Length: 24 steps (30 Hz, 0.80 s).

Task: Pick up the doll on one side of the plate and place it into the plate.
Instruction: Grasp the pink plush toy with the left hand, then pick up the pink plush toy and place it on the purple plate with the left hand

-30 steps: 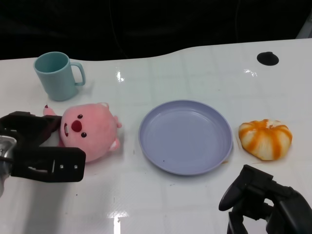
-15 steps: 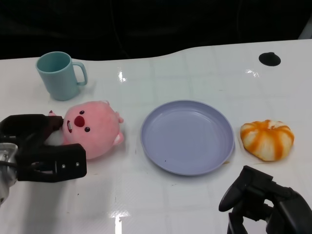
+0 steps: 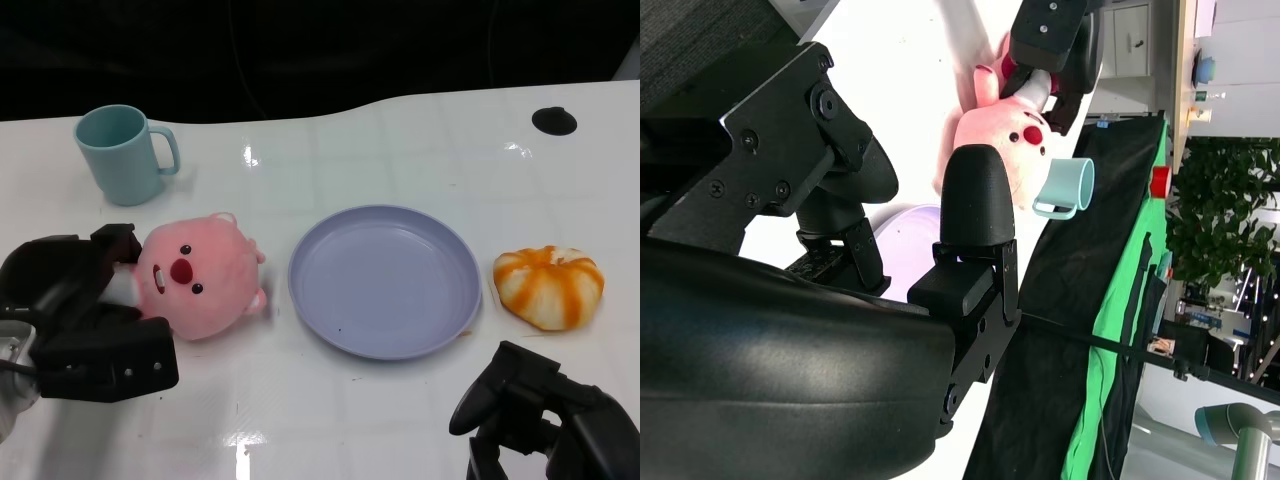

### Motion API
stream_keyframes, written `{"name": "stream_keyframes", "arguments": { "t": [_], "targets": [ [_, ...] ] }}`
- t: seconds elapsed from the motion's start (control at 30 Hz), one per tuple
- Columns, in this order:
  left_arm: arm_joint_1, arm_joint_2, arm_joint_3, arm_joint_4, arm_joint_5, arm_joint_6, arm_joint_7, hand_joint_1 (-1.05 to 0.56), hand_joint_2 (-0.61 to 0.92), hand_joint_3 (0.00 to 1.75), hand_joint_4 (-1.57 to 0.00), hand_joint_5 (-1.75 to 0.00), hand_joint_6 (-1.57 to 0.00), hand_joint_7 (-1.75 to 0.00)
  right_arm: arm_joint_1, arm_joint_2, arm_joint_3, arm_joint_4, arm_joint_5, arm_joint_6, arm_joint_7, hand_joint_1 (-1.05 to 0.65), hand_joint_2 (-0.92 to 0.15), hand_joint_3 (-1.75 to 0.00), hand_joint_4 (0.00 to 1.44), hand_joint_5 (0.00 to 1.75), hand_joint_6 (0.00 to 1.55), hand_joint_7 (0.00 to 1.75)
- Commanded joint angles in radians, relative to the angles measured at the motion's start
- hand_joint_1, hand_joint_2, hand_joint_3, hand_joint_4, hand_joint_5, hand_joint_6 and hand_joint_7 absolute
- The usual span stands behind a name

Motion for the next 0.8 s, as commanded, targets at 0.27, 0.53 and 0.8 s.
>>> {"name": "stream_keyframes", "arguments": {
  "t": [0.27,0.53,0.8],
  "targets": [
    [0.067,0.018,0.086,-0.180,-0.054,0.051,0.014,-0.16,0.53,1.05,-0.92,-1.75,-0.67,-1.75,0.015,-0.002,0.001,-0.022,-0.005,-0.002,-0.009,0.05,-0.43,-1.34,0.70,1.75,0.62,1.51],
    [0.112,0.036,0.169,-0.416,-0.102,0.089,-0.062,-0.18,0.47,1.16,-0.94,-1.75,-0.72,-1.75,0.009,0.000,0.005,-0.018,0.006,-0.004,-0.004,0.04,-0.41,-1.36,0.71,1.75,0.63,1.52],
    [0.134,0.012,0.191,-0.668,-0.108,0.193,-0.214,-0.16,0.41,1.13,-0.92,-1.75,-0.67,-1.75,0.008,-0.002,0.010,-0.022,0.008,0.003,-0.003,0.06,-0.42,-1.35,0.71,1.75,0.63,1.51]
  ]
}}
